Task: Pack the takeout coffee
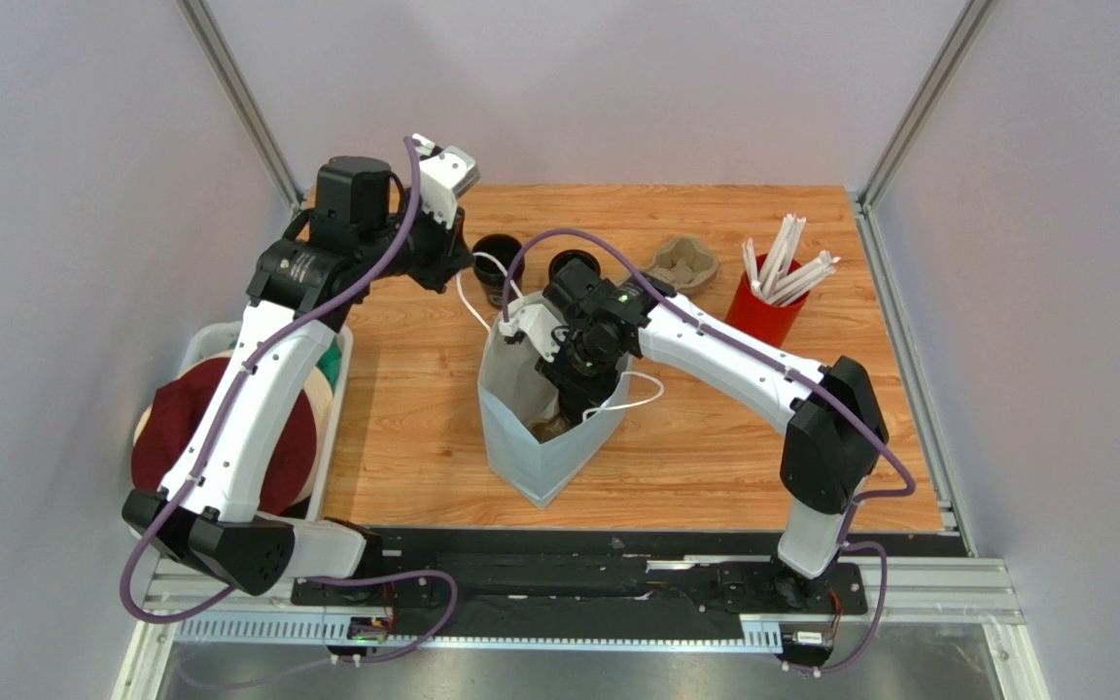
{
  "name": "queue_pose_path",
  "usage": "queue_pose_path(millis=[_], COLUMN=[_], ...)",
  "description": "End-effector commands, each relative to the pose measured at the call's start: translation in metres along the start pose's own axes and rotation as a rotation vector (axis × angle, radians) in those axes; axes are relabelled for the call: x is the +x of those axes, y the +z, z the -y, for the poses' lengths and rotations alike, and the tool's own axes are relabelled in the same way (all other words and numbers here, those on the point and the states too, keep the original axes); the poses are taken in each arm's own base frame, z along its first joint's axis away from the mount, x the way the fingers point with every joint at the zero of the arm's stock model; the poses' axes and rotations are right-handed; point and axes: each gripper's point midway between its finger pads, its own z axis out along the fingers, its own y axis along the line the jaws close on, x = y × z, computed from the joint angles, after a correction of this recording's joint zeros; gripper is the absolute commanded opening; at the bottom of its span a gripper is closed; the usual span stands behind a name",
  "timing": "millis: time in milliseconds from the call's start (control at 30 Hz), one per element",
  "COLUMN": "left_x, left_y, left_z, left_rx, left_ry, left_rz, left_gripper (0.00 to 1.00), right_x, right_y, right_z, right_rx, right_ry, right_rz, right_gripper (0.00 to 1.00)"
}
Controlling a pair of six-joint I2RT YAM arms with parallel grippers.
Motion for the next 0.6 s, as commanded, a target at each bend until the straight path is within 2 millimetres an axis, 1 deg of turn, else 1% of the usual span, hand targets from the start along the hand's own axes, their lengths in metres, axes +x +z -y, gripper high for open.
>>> queue_pose_path(millis=[0, 400, 567], left_x=[-0.028, -0.027, -0.026], left_y=[-0.014, -0.015, -0.014], left_z=[0.003, 0.004, 0.004], left_rx=[0.008, 0.008, 0.008], left_ry=[0.017, 0.016, 0.017], left_rz=[0.093, 0.091, 0.089], left_gripper=[0.0, 0.0, 0.0], right_x=[0.026, 0.04, 0.046], right_y=[0.02, 0.039, 0.046], right_z=[-0.004, -0.005, 0.002], right_rx=[-0.041, -0.059, -0.03], right_ry=[0.012, 0.027, 0.03], right_rz=[-0.102, -0.134, -0.15], right_gripper=[0.0, 0.0, 0.0])
